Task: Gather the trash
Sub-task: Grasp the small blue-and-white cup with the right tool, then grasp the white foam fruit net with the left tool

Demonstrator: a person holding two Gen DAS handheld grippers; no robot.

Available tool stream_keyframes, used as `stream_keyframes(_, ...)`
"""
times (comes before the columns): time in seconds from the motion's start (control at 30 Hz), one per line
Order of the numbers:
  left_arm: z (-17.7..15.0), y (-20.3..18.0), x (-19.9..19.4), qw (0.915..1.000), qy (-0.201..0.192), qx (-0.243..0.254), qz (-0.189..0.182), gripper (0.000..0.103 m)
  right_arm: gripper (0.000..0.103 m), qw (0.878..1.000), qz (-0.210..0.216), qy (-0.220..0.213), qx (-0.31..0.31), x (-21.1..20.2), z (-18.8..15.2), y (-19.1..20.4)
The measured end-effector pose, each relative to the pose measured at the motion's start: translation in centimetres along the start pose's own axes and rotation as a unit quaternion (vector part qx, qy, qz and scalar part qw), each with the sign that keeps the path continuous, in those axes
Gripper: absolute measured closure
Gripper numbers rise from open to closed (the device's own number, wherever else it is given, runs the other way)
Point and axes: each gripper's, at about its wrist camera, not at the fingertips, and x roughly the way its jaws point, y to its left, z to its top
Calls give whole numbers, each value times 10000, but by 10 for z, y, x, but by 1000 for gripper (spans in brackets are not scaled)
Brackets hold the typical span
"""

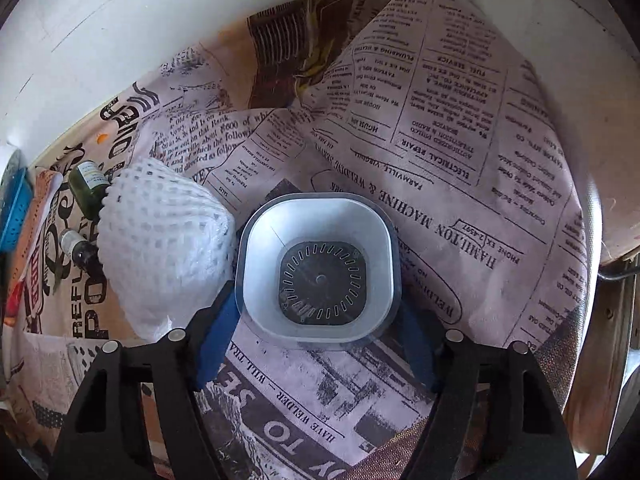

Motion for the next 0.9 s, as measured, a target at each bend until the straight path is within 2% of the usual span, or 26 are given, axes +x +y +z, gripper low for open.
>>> stream_keyframes(0.23, 15, -39, 43, 9982, 310, 117, -510, 1, 33, 9994, 190, -291, 78, -38, -18, -16)
stream_keyframes(0.43, 18, -81, 81, 9939, 585, 195, -911, 3, 33, 9964, 427, -478, 558, -77, -31, -53)
stream_keyframes(0.6, 11, -112, 108, 9936, 636, 418, -829, 31, 33, 9962, 180, -573, 624, -104, -54, -79)
stream_keyframes(0.73, 3, -124, 129, 9933, 813, 554, -612, 34, 33, 9959, 157, -583, 679, -105, -57, -85)
stream_keyframes(0.83, 2, -123, 127, 9954, 688, 448, -489, 47, 33, 9947, 196, -650, 766, -112, -61, -94)
stream_keyframes(0.87, 2, -123, 125, 9958, 658, 420, -484, 58, 33, 9943, 227, -673, 790, -112, -60, -94)
stream_keyframes(0.9, 3, -123, 122, 9955, 653, 401, -559, 76, 33, 9941, 255, -692, 799, -112, -59, -92)
